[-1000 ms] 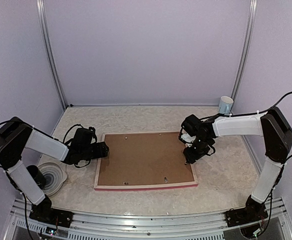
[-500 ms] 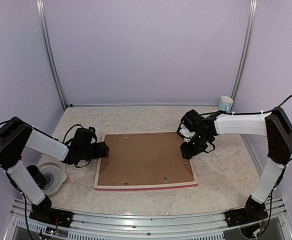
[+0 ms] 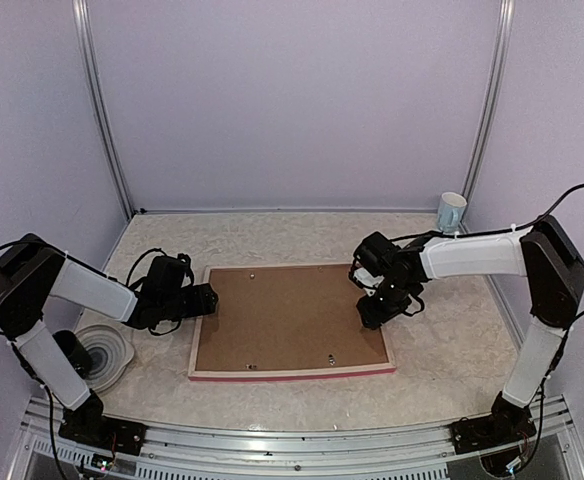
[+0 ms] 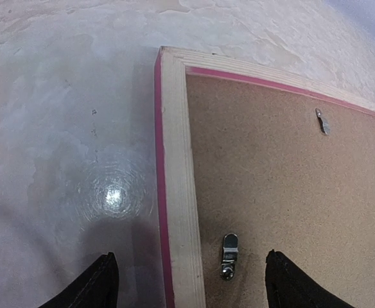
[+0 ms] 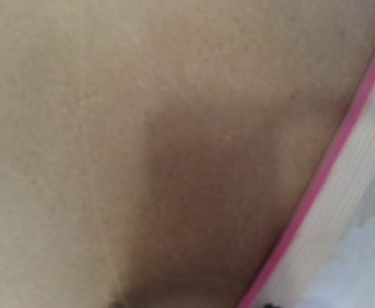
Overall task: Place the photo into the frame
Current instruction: Press the fastener onto the backboard.
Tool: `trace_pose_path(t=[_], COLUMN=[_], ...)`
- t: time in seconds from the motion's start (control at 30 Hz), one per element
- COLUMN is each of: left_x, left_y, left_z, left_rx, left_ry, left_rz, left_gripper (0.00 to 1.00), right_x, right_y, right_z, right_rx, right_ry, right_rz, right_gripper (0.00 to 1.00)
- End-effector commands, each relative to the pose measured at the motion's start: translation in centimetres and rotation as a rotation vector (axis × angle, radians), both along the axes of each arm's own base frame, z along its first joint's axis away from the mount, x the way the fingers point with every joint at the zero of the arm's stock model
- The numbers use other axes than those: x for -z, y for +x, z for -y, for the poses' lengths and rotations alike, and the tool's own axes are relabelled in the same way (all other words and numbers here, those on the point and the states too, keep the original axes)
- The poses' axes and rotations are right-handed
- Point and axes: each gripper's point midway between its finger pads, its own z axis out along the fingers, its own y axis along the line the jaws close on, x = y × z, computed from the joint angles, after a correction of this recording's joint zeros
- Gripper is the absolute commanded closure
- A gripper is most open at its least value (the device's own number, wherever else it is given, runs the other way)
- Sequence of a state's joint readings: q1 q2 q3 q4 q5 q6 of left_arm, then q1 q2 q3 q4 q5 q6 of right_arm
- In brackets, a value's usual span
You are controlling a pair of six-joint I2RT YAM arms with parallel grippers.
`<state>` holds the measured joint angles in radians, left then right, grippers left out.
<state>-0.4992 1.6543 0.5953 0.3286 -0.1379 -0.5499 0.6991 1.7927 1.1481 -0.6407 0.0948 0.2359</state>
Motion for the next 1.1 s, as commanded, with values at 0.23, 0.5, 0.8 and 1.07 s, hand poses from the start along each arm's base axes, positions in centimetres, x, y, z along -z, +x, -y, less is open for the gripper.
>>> trace_pose_path(t=[0.23, 0.5, 0.8, 1.07], left_x=[0.46, 0.42, 0.4, 0.34], left_y=[-0.42, -0.4, -0.43, -0.4], left_z=[-0.24, -0.25, -0.26, -0.28], left_rx=[-0.003, -0.004, -0.003, -0.003], left_ry=[-0.005, -0.006, -0.007, -0.009], left_rz=[-0.023, -0.023, -0.023, -0.022], left_gripper=[0.23, 0.22, 0.22, 0.22], right_x=[2.02, 1.95, 1.81, 1.56], right_y=[-2.35, -2.62, -2.52, -2.13], right_z=[3.37, 3.28, 2.97, 3.22], right_rx=[0.019, 0.005, -0.01, -0.009], right_ry=[-0.125, -0.113, -0.104, -0.121], right_rz=[-0.047, -0.049, -0.048, -0.032], right_gripper=[0.51, 0.55, 0.6, 0.62])
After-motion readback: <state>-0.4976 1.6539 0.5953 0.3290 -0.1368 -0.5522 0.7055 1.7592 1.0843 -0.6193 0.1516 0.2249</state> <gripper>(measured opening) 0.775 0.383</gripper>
